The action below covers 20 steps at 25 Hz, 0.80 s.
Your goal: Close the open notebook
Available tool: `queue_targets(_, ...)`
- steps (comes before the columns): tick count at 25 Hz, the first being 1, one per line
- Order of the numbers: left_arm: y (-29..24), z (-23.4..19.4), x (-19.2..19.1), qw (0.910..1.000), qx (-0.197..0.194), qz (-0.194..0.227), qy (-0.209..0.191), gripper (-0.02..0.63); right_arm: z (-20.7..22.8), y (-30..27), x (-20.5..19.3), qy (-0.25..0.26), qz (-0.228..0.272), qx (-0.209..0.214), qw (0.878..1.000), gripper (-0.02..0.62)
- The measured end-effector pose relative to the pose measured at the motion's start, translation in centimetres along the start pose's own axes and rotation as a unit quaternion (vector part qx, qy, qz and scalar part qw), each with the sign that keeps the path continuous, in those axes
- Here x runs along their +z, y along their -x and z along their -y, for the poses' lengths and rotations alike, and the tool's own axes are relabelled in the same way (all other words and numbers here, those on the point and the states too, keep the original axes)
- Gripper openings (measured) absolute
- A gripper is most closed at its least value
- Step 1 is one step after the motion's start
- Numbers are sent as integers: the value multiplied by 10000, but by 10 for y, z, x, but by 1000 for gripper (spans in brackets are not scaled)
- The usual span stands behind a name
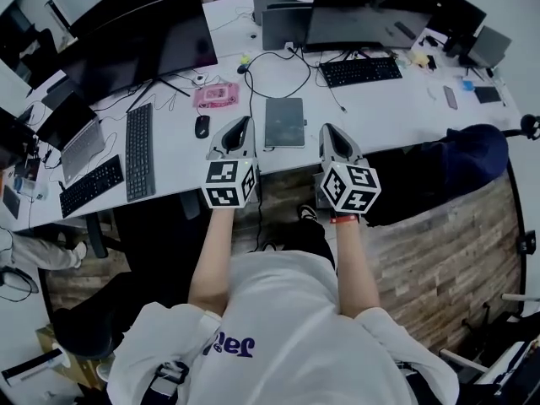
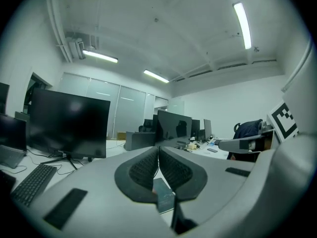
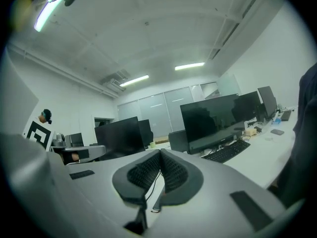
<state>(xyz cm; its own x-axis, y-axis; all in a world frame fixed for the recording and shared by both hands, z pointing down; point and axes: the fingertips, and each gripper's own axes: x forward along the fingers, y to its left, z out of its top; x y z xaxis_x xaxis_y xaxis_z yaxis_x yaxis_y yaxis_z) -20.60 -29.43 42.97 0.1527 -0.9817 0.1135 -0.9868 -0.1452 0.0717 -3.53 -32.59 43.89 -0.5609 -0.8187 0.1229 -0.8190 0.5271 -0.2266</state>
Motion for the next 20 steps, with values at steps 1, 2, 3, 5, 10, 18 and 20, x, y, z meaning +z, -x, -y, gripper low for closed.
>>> queue_targets(1,1,2,0,10000,2,30,-11,25,-1,2,-2,1,7,-10,10000,14)
queue_targets(2,2,3,0,10000,6,53,-9,25,-1,5,-4,15,5,-28,10000,14)
queue_targets(3,3,3,-1,10000,14,74,-6,25,-1,6,-6,44,-5,-47,10000,14)
queue_targets(5,2,3,-3,9999,46,116,-29,25,0,7,-7,143,-23,-71,9999,14)
queue_targets(10,-4,-1,-9,9997,115,197,-67,25,5,2,-10,382,-61,-28,9992,14)
queue_targets(18,-24,-16,-30,9995,145,125,263,25,16,-44,-31,448,-378,208,9981,14)
queue_targets(20,-37,-15,-39,9992,99,58,394,25,29,-57,-46,334,-576,211,9976,14)
